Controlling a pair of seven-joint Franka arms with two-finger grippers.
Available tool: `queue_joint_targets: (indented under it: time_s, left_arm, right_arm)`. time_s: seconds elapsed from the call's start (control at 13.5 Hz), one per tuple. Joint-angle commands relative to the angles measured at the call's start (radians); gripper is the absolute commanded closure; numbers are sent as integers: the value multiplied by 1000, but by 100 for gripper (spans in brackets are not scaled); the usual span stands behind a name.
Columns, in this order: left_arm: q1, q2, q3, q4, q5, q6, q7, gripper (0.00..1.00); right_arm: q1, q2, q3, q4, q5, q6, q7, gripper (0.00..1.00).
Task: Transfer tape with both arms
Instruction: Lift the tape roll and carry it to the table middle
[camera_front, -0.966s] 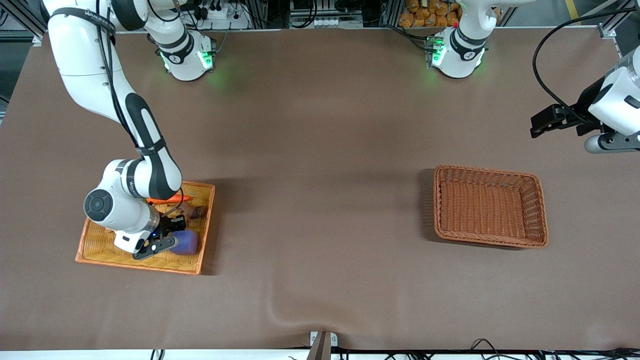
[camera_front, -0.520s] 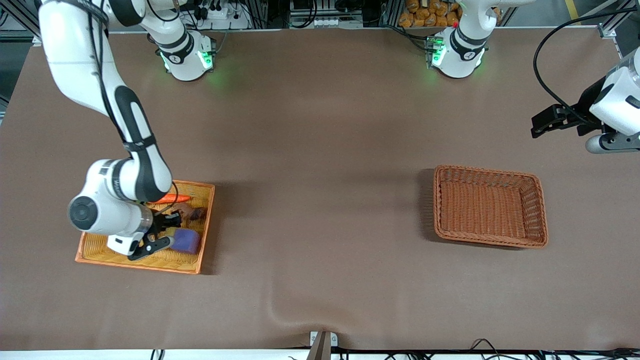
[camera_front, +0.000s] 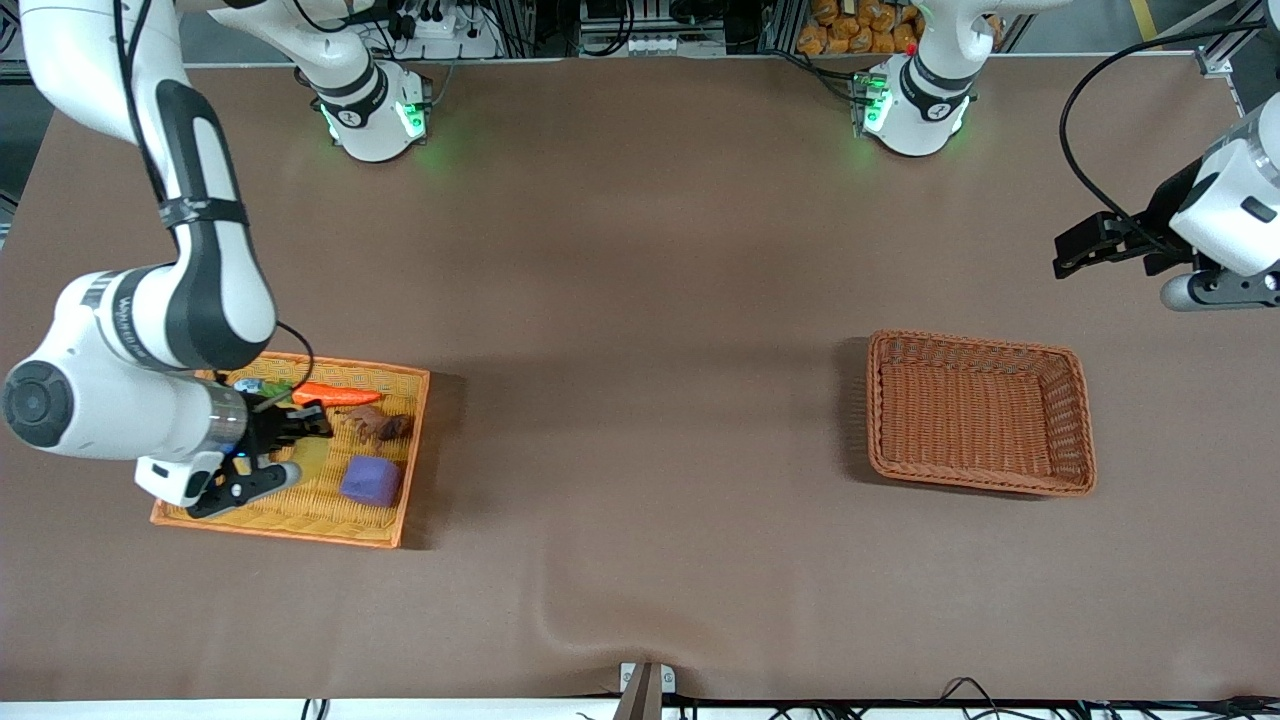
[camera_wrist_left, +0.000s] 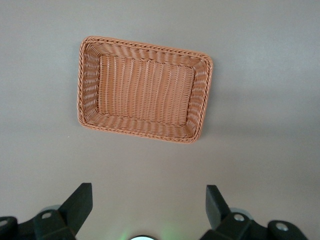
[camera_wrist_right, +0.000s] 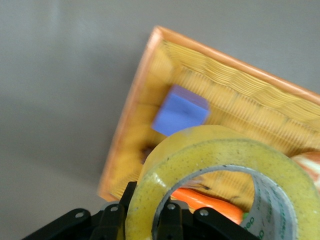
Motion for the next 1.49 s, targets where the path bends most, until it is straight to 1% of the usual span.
queue_joint_targets:
  time_s: [0.0, 0.07, 0.22, 0.45, 0.59, 0.67, 0.82, 0.97, 1.04, 1.11, 1.19, 1.26, 1.34, 1.41]
  left_arm:
    - [-6, 14, 1, 5, -22, 10, -1, 0]
    - [-5, 14, 1, 2, -22, 16, -17, 0]
    - [3, 23, 0, -1, -22, 16, -44, 0]
    - [3, 37, -2, 1, -22, 24, -44, 0]
    - [-3, 45, 0, -1, -22, 28, -47, 0]
    - [-3, 48, -2, -1, -22, 28, -47, 0]
    - [-3, 50, -2, -1, -22, 28, -47, 0]
    - [-3, 51, -2, -1, -22, 28, -45, 0]
    - [-2, 51, -2, -1, -22, 28, -45, 0]
    - [0, 50, -2, -1, -22, 28, -45, 0]
    - [0, 51, -2, -4, -22, 28, -45, 0]
    - [-2, 50, -2, -8, -22, 28, -47, 0]
    - [-2, 50, -2, -7, -24, 31, -47, 0]
    - [-2, 50, -2, -7, -24, 39, -47, 0]
  right_arm:
    - [141, 8, 20, 60, 8, -16, 289, 100]
    - [205, 19, 24, 75, 10, 1, 409, 100]
    - [326, 42, 24, 88, 50, 135, 621, 100]
    - [518, 143, 24, 88, 59, 325, 887, 100]
    - [609, 239, 23, 92, 54, 468, 918, 100]
    - [633, 273, 24, 94, 60, 516, 935, 100]
    - [657, 299, 26, 94, 62, 535, 988, 100]
    - [669, 324, 44, 113, 62, 536, 999, 100]
    - [670, 324, 44, 114, 62, 535, 1010, 81]
    - [669, 323, 44, 114, 61, 533, 1018, 44]
    - [667, 315, 44, 114, 61, 529, 1027, 20]
    - [658, 298, 38, 114, 57, 515, 1025, 0]
    - [643, 271, 31, 106, 51, 460, 1012, 0]
    - [611, 231, 21, 109, 50, 371, 984, 0]
